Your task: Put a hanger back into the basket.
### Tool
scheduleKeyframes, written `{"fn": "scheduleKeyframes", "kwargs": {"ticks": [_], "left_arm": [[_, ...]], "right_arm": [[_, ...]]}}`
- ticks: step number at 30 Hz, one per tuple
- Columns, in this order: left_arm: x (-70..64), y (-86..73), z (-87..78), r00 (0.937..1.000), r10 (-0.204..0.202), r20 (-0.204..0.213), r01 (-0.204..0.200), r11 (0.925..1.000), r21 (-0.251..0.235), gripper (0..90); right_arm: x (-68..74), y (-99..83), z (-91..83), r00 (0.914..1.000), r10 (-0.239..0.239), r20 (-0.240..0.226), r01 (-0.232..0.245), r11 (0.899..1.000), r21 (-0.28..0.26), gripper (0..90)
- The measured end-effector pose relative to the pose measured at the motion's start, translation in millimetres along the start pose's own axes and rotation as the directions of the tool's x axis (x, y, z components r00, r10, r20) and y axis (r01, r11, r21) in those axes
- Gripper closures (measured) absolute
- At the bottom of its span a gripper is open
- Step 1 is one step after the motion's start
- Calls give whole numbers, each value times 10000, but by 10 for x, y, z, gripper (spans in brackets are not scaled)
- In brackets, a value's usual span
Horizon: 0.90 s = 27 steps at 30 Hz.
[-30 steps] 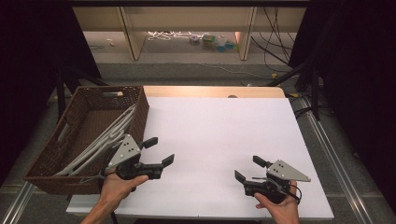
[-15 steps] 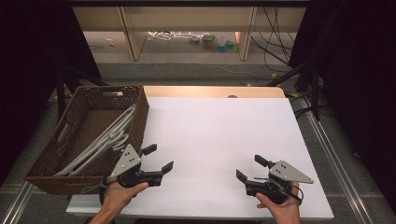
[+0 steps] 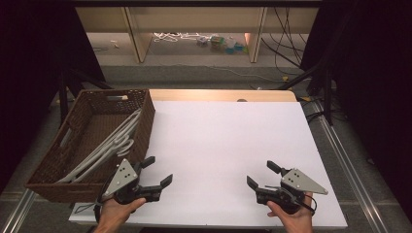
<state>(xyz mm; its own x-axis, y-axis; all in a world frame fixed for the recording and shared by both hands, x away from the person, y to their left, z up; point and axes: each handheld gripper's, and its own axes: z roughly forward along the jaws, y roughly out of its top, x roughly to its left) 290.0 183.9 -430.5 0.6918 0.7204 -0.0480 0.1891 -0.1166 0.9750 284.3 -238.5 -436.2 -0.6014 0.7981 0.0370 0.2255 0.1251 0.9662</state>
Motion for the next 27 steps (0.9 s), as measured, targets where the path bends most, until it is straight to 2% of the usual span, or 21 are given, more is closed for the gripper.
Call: {"fn": "scheduleKeyframes", "kwargs": {"ticks": [1, 4, 5, 6, 7, 11, 12, 13, 14, 17, 20, 27], "left_arm": [[4, -1, -9, 9999, 119, -87, -120, 9999, -7, 168], [18, -10, -17, 10000, -33, -44, 33, 10000, 77, 167], [27, -11, -18, 9999, 88, -105, -87, 9999, 149, 166], [31, -18, -5, 10000, 23, -25, -22, 10000, 66, 167], [26, -17, -7, 10000, -77, -58, 79, 9997, 231, 167], [10, -31, 22, 9998, 21, 174, -31, 9984, 557, 165], [-2, -35, 29, 9998, -76, 190, 65, 9983, 579, 165], [-10, -35, 31, 9998, -92, 160, 83, 9985, 548, 165], [-4, -29, 29, 9998, 64, 167, -73, 9986, 525, 165], [10, -28, 29, 9998, 11, 197, -19, 9992, 394, 166], [14, -24, 24, 9999, -38, 127, 32, 9989, 468, 165], [-4, -27, 34, 9999, -17, 151, 9, 9986, 524, 165]], "right_arm": [[-1, -4, 5, 10000, 60, -58, -60, 10000, -52, 156], [1, -1, -5, 10000, 61, 10, -61, 10000, -59, 155], [0, -1, -7, 10000, 81, 9, -81, 9999, -61, 155], [1, -1, -4, 10000, 59, 7, -59, 10000, -73, 155], [2, 2, -9, 10000, 43, -21, -43, 10000, 8, 155], [15, 6, -6, 10000, -20, -80, 20, 10000, 17, 155], [17, 6, -4, 9999, -27, -98, 27, 10000, 22, 155], [18, 5, 2, 9999, -27, -153, 27, 10000, -21, 155], [21, 6, 1, 10000, -33, -89, 33, 10000, 19, 155], [22, 6, 0, 10000, -38, -83, 38, 10000, 73, 156], [28, 2, 12, 10000, -9, -71, 8, 10000, -90, 155], [29, 0, 19, 9998, 20, -193, -21, 10000, -61, 155]]}}
